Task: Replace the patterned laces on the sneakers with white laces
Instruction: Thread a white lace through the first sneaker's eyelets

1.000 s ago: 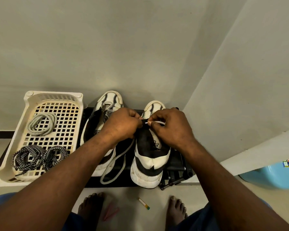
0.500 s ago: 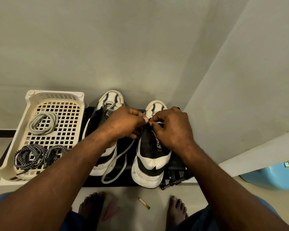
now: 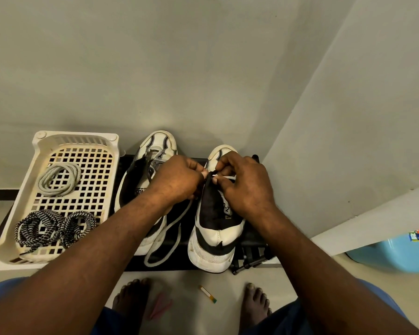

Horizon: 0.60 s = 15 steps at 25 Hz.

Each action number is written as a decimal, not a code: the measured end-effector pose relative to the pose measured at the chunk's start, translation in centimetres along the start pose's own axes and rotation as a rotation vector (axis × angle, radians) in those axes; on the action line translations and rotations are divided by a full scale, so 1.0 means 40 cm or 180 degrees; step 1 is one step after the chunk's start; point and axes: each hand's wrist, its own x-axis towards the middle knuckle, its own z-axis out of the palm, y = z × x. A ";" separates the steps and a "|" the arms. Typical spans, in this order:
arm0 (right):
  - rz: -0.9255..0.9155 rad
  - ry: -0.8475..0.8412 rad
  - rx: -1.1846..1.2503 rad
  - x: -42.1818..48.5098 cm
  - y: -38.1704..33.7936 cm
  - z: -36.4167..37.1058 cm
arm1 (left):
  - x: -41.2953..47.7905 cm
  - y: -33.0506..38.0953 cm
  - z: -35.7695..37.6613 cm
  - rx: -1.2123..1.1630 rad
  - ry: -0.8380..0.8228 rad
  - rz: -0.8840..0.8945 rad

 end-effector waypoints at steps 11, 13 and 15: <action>-0.0170 -0.0187 -0.0847 0.007 0.014 -0.008 | 0.001 0.000 0.041 0.0303 0.0871 0.0679; 0.0026 -0.0211 -0.1069 0.012 0.028 -0.002 | -0.007 0.027 0.031 -0.0447 0.0912 0.0806; 0.0145 -0.0131 -0.1002 0.013 0.035 0.002 | -0.020 0.058 0.002 -0.1753 0.0384 0.0721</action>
